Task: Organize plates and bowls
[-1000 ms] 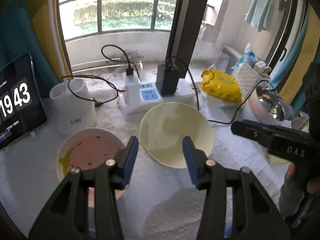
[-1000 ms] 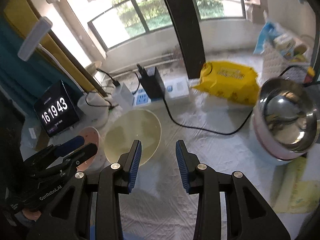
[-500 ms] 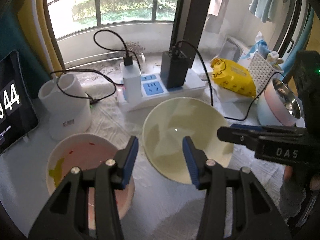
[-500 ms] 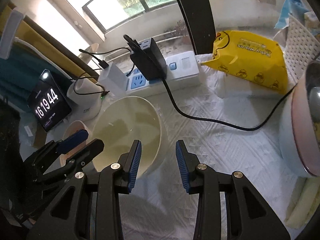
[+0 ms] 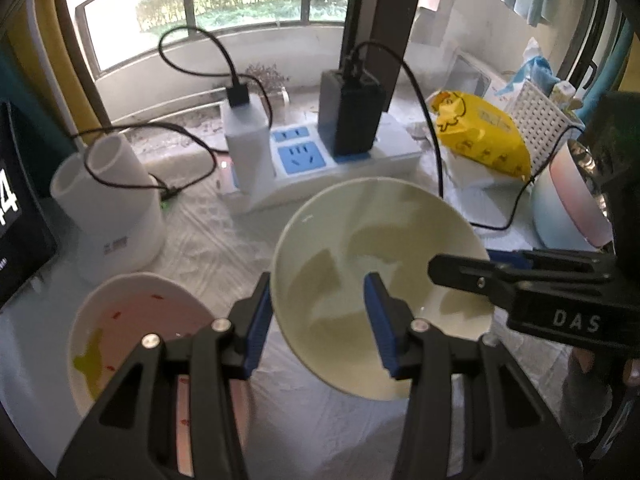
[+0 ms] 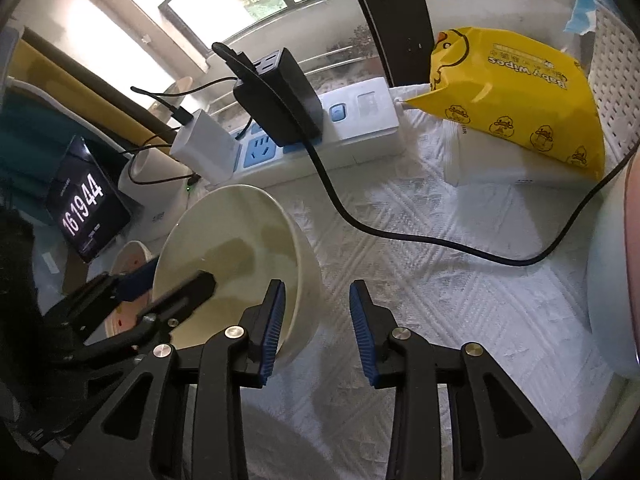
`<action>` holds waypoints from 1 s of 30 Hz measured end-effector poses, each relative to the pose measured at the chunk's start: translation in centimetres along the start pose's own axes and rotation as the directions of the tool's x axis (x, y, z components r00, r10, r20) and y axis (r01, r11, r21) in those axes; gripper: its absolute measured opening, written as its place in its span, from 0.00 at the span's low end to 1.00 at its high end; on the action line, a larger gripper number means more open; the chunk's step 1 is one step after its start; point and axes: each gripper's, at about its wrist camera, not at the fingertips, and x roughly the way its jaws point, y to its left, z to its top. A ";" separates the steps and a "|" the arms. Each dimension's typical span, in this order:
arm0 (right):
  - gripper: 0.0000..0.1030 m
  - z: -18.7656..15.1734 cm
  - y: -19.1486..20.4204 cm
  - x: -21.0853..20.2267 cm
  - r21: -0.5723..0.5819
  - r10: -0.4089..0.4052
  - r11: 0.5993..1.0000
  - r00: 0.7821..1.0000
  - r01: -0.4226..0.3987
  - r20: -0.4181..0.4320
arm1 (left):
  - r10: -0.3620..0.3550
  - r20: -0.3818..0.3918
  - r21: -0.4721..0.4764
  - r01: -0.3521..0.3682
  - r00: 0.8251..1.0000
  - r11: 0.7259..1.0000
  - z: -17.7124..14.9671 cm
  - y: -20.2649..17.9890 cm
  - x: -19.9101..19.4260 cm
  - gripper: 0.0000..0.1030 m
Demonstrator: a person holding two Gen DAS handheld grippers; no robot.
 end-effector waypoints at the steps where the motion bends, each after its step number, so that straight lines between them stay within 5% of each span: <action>1: 0.30 0.0 0.0 0.0 -0.004 0.003 1.000 1.000 -0.003 0.003 | 0.010 0.003 0.006 -0.010 1.000 1.000 -0.1 -0.1 0.1 0.45; 11: 0.20 -0.3 1.0 0.7 -0.065 -0.034 0.997 0.999 0.034 0.011 | 0.044 0.048 0.049 -0.046 0.998 0.998 0.0 -0.7 -0.8 0.26; 30: 0.10 -1.0 0.9 -3.8 -0.091 -0.047 0.994 0.988 0.061 0.147 | 0.015 0.152 0.047 -0.023 0.988 0.999 -0.7 -1.8 -4.8 0.21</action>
